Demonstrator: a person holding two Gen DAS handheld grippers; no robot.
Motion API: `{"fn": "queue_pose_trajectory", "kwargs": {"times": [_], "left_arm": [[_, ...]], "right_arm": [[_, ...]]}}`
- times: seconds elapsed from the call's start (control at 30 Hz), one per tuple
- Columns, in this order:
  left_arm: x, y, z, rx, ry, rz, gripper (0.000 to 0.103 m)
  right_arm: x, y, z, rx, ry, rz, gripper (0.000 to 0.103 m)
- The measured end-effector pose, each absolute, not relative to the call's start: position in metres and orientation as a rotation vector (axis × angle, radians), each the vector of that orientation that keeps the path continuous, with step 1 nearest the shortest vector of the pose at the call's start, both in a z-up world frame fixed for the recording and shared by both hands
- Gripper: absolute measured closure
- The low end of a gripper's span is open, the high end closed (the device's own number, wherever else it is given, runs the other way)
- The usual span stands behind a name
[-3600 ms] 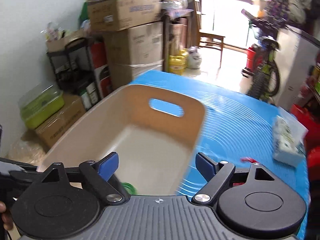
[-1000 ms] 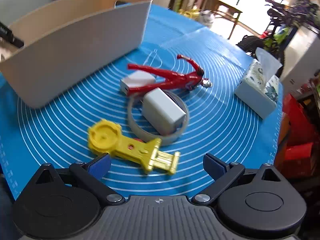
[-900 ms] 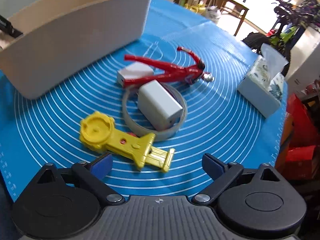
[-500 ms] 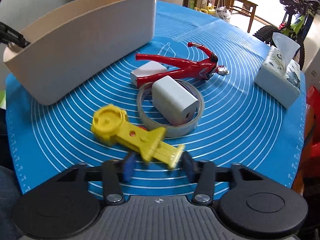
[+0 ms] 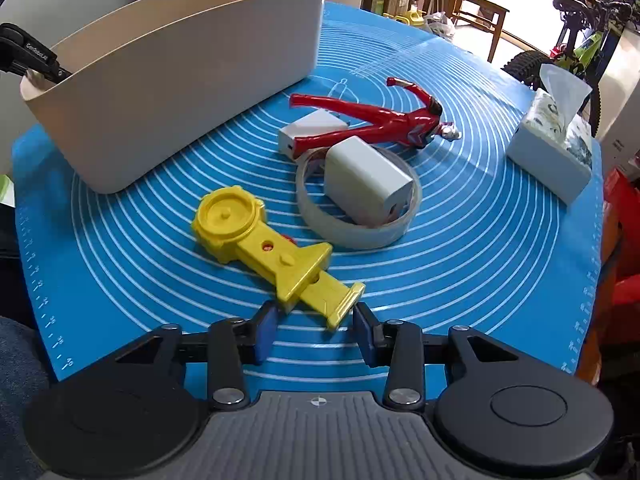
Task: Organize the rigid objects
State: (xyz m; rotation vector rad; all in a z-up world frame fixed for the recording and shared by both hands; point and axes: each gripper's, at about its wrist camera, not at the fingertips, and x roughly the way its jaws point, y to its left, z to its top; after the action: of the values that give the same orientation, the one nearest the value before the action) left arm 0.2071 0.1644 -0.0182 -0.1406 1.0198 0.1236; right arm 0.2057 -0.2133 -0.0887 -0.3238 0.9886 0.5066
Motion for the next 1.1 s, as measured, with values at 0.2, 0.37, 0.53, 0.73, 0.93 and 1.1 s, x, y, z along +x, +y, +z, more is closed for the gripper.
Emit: {"fn": "queue_pose_trajectory", "kwargs": {"times": [0.2,0.37,0.53,0.73,0.93,1.1], "left_arm": [[0.207,0.164,-0.018,-0.139,1.020,0.124,0.096],[0.207,0.164,-0.018,-0.139,1.020,0.125,0.096],[0.207,0.164,-0.018,-0.138,1.020,0.125,0.096],[0.207,0.163,-0.018,-0.139,1.020,0.125,0.096],[0.207,0.163,-0.019,-0.139,1.020,0.126,0.096],[0.207,0.163,-0.019,-0.141,1.020,0.126,0.096]], "right_arm": [[0.217,-0.199,-0.084,-0.388,0.945,0.562,0.027],[0.223,-0.189,-0.092,-0.409,0.962,0.601,0.028],[0.221,-0.194,-0.090,-0.358,0.978,0.638,0.050],[0.206,-0.203,-0.087,-0.335,0.949,0.616,0.058],[0.197,-0.205,-0.080,-0.292,0.901,0.597,0.058],[0.190,-0.202,-0.065,-0.267,0.827,0.585,0.058]]}}
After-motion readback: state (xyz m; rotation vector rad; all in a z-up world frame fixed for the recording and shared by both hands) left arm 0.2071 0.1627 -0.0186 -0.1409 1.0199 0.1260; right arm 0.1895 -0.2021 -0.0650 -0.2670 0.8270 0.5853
